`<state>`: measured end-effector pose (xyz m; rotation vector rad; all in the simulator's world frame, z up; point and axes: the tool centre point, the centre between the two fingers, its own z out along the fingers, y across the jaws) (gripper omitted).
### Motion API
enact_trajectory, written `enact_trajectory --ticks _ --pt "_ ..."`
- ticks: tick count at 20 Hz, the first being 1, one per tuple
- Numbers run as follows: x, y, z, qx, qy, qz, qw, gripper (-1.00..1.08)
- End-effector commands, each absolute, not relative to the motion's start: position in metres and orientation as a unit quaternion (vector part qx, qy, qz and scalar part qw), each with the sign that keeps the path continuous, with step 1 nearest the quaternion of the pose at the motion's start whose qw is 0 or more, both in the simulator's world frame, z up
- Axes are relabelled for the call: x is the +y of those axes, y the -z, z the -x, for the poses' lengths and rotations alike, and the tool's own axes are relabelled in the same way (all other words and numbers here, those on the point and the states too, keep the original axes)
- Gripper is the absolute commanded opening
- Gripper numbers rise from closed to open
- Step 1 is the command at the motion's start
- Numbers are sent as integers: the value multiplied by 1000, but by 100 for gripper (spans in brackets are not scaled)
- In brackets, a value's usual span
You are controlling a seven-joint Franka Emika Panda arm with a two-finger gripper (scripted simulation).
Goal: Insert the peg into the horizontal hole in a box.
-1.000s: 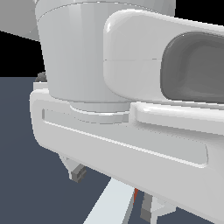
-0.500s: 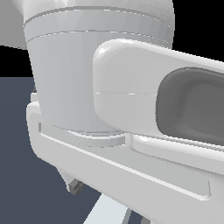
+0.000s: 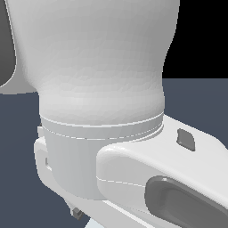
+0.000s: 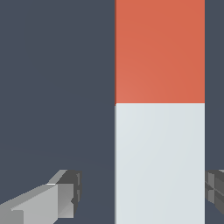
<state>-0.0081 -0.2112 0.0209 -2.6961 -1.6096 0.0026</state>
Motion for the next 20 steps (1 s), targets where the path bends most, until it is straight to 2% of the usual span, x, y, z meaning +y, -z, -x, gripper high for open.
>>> enact_trajectory --ticks 1,2,14,20 --pt "-212 -19 7 -513 0 859 0 100" --pt "-212 -19 7 -513 0 859 0 -100" --pt "-210 -20 6 -514 0 858 0 -100" --pt "-177 -34 0 -541 0 841 0 -100"
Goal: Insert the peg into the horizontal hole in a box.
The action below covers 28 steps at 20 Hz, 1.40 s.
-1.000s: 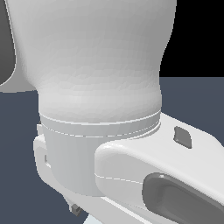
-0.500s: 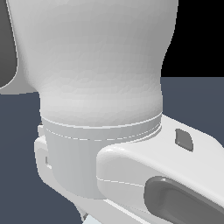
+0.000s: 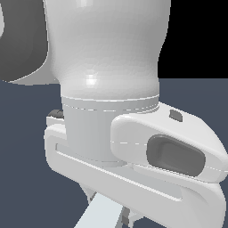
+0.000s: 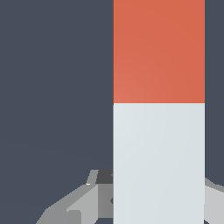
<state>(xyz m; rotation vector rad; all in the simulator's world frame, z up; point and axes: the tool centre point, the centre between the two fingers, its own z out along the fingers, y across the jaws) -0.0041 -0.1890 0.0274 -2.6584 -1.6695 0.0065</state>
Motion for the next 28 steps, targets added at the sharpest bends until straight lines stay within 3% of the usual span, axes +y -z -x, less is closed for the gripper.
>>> enact_trajectory --ticks 1,14,28 --pt "-168 -38 -1 -549 0 836 0 -100" --pt "-20 -100 -1 -663 -1 749 -1 -100" --pt "-3 -107 1 -675 0 738 0 -100"
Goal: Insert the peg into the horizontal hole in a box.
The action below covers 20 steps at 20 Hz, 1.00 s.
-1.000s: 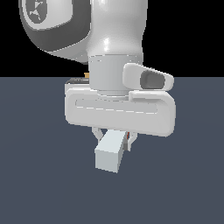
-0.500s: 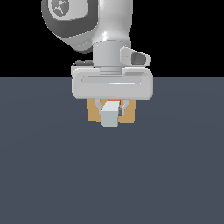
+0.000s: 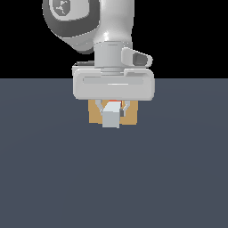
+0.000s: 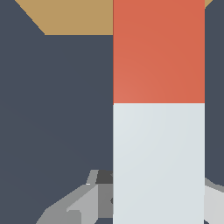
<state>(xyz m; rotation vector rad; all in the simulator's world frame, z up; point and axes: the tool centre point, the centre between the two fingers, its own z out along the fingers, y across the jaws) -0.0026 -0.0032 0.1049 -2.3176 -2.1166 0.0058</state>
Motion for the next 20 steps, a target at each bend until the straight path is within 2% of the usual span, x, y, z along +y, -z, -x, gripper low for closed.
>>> enact_trajectory --ticks 1,10,20 --pt "-3 -109 0 -675 1 738 -1 -100" --pt "6 -107 1 -675 0 738 0 -100" --pt "79 -108 -5 -675 1 738 0 -100"
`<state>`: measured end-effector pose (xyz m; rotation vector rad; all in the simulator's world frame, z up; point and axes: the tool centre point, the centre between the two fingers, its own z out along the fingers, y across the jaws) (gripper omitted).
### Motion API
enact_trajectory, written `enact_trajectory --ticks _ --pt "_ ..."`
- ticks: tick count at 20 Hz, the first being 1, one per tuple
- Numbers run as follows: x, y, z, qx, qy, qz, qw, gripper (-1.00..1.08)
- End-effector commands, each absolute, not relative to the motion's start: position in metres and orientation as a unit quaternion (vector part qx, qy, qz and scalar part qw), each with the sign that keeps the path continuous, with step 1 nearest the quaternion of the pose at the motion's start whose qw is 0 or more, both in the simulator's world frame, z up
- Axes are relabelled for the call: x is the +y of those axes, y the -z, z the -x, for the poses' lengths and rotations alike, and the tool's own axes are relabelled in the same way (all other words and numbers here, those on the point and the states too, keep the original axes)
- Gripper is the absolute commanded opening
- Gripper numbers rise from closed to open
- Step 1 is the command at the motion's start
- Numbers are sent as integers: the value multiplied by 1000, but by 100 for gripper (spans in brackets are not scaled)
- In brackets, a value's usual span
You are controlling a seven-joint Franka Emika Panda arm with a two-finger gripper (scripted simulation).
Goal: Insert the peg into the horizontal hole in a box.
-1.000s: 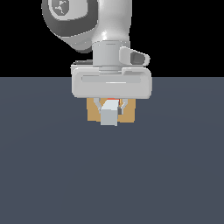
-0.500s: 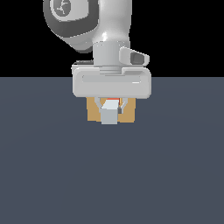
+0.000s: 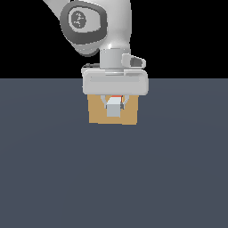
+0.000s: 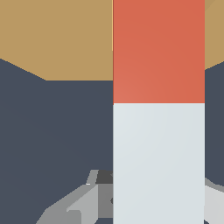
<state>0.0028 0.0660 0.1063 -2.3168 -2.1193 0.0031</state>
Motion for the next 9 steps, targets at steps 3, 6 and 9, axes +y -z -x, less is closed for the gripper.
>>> enact_trajectory --ticks 3,6,9 --pt "97 -109 -7 -675 1 738 -1 -100" --pt "107 -109 -9 -675 1 738 -1 -100" --pt "111 -109 -9 -675 1 738 -1 -100"
